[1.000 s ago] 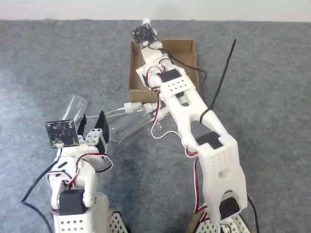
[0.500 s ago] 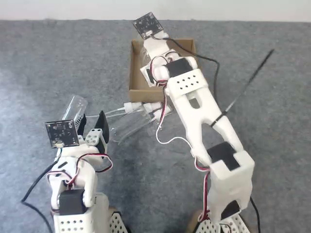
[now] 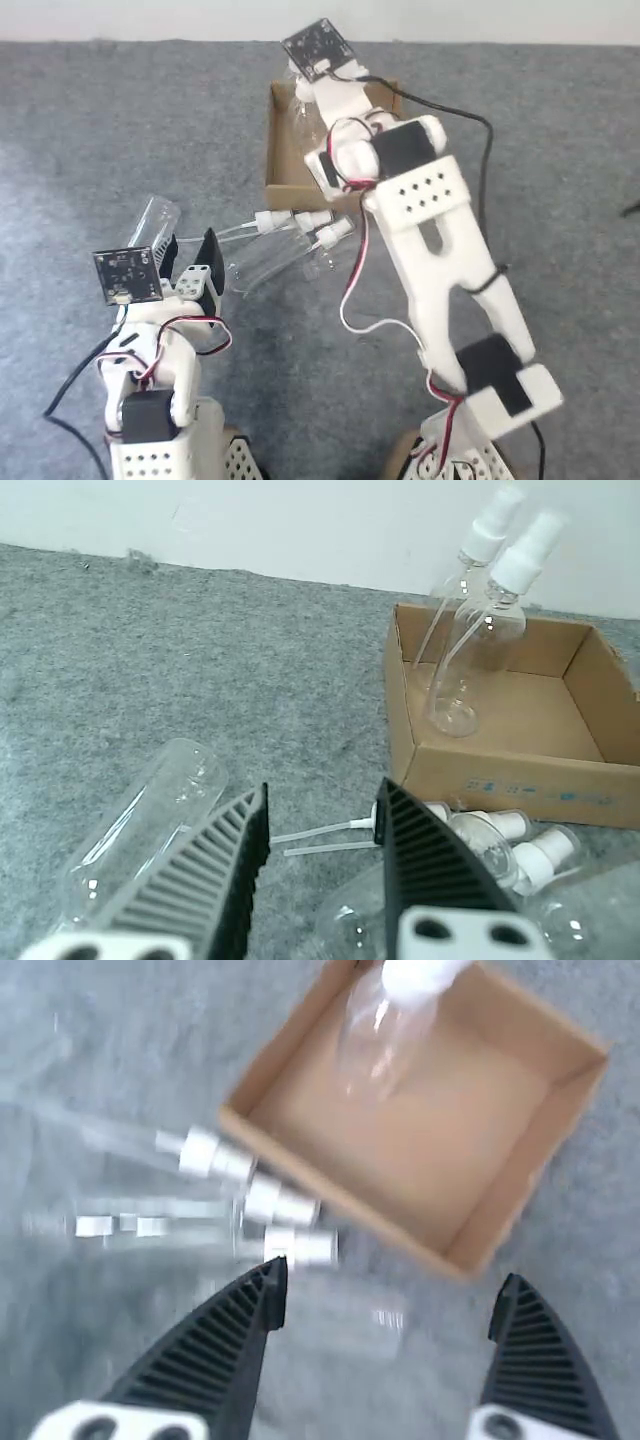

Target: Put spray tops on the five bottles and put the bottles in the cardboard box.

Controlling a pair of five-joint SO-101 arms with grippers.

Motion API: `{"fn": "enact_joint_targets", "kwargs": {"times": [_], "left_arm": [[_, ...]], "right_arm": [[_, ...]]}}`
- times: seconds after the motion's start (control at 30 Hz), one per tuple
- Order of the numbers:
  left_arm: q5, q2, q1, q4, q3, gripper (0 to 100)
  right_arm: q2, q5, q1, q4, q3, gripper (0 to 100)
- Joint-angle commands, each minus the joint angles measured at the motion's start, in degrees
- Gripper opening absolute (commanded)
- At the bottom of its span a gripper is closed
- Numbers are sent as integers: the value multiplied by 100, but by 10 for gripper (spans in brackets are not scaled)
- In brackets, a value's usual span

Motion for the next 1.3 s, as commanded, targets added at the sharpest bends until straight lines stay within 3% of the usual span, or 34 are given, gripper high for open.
{"fn": "enact_joint_targets", "kwargs": {"times": [0.0, 0.17, 0.37, 0.6, 0.77, 1.27], "left_arm": [[70, -123, -35, -220, -22, 166], [-211, -123, -35, -229, -4, 166], [-237, -123, -88, -220, 4, 166], [-158, -123, -1020, -501, -13, 166], [114, -123, -1275, -510, -31, 167], [132, -123, -1398, -633, -31, 167]], "right_arm": [[-497, 818, -215, 831, -79, 296], [-541, 1468, -444, 1552, -79, 296], [-549, 2277, -479, 1604, 299, 296], [-497, 3815, -479, 1587, 949, 296], [-488, 4633, -479, 1534, 1231, 296], [-479, 5029, -857, -989, 3279, 296]]}}
